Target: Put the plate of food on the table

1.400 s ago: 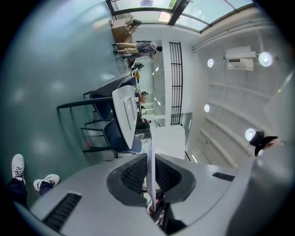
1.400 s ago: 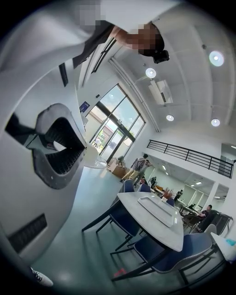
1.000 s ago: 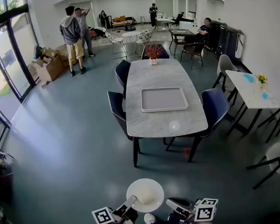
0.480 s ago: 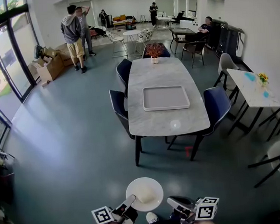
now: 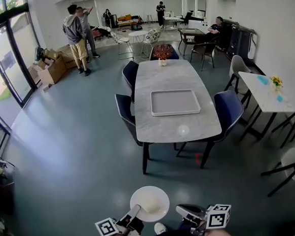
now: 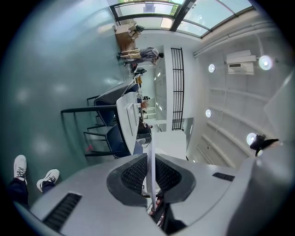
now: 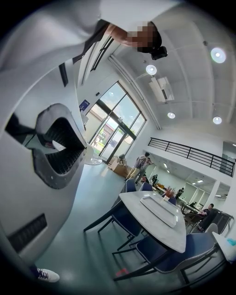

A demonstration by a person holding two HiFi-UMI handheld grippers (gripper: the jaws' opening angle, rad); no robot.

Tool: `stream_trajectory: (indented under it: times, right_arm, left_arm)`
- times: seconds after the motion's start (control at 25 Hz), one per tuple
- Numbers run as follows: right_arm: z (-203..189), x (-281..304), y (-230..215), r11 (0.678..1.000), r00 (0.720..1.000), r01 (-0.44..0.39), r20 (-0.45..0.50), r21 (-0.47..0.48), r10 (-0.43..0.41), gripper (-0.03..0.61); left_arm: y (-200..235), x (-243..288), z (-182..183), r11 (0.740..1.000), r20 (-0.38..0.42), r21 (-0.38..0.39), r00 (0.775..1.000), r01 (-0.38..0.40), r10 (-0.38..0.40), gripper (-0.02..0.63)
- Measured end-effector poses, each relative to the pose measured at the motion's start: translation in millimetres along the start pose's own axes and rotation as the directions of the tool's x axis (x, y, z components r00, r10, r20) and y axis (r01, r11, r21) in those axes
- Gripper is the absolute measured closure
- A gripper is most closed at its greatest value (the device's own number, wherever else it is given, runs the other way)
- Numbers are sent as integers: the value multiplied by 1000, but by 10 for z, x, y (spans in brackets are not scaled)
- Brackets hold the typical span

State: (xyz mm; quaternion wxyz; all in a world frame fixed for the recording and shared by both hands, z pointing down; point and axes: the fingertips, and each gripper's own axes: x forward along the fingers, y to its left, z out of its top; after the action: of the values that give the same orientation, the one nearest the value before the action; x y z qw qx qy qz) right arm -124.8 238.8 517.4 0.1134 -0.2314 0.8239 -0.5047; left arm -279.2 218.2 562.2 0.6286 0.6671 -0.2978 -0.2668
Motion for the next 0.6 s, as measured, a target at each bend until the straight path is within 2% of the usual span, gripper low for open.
stream_trajectory:
  times: [0.28,0.36,0.52,0.6]
  right_arm:
    - [101,3,-66,1000,1000,2,-19,-7,-2,568]
    - [191,-21,-125,1000,1000,10,-20,-20,-10,568]
    - [379,-61,-274,1000,1000,-8,-9,24,9,568]
    - [534,-69,-327,1000,1000,-10,-14,6,10,568]
  left_arm:
    - [22,91,12,1000,16,-12,1000,-8,8,586]
    - [36,172,34,1000,19,-7,1000,-12,13,586]
    - [28,404,65,1000,39,-10,999,-16,16,586]
    - [18,536,68,1000,46,-7,999,-18,18,586]
